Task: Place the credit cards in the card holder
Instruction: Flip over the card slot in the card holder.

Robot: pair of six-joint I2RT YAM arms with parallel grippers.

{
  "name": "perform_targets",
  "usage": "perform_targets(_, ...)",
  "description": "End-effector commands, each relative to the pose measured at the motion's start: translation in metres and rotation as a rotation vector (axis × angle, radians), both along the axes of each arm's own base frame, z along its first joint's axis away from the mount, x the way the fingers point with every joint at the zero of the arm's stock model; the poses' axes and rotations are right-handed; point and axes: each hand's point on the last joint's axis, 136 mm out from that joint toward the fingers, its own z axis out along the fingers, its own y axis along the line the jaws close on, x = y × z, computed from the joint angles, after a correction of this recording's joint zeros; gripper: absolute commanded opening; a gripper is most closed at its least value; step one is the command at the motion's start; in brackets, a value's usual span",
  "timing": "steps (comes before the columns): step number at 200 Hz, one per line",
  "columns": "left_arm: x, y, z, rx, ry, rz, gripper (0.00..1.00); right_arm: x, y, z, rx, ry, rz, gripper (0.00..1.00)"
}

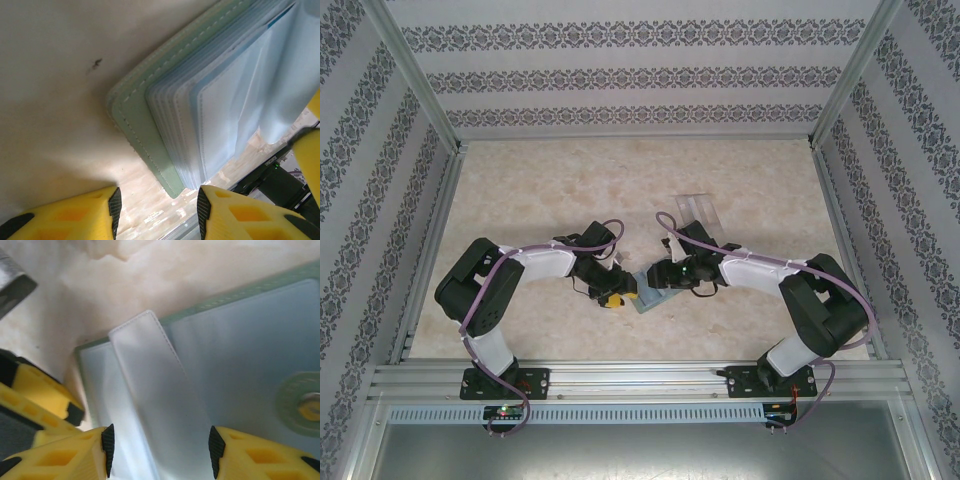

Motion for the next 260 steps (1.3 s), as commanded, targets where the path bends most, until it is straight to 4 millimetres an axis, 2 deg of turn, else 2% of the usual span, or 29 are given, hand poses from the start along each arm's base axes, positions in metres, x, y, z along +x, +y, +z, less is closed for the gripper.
perform_targets(1, 0.022, 0.011, -0.026, 0.105, -0.084, 0.042, 0.47, -0.005, 0.022, 0.019, 0.138, 0.001, 0.045, 0.56)
perform_targets(31, 0.025, 0.012, -0.024, 0.106, -0.093, 0.047, 0.47, -0.008, 0.035, 0.042, 0.243, -0.013, 0.102, 0.56)
perform_targets(51, 0.028, 0.012, -0.024, 0.104, -0.101, 0.052, 0.47, -0.009, 0.039, 0.051, 0.290, -0.010, 0.124, 0.56)
perform_targets(83, 0.031, 0.012, -0.022, 0.098, -0.110, 0.059, 0.47, -0.020, 0.058, 0.076, 0.440, 0.004, 0.211, 0.55)
perform_targets(99, 0.031, 0.014, -0.022, 0.099, -0.110, 0.061, 0.46, -0.006, 0.046, 0.086, 0.432, -0.068, 0.136, 0.55)
perform_targets(123, 0.031, 0.014, -0.021, 0.096, -0.113, 0.059, 0.47, 0.021, 0.002, 0.087, 0.296, -0.195, -0.043, 0.57)
perform_targets(135, 0.031, 0.014, -0.021, 0.096, -0.113, 0.059, 0.47, 0.028, -0.021, 0.083, 0.205, -0.234, -0.108, 0.57)
perform_targets(149, 0.030, 0.014, -0.022, 0.099, -0.113, 0.055, 0.47, 0.031, -0.048, 0.068, 0.086, -0.229, -0.159, 0.57)
perform_targets(172, 0.031, 0.014, -0.022, 0.095, -0.112, 0.055, 0.47, 0.031, -0.074, 0.042, 0.010, -0.164, -0.185, 0.57)
perform_targets(226, 0.030, 0.015, -0.025, 0.101, -0.109, 0.055, 0.47, 0.019, -0.076, 0.010, -0.029, -0.058, -0.134, 0.61)
perform_targets(260, 0.030, 0.015, -0.026, 0.104, -0.110, 0.057, 0.47, 0.013, -0.063, -0.002, 0.031, 0.008, -0.099, 0.60)
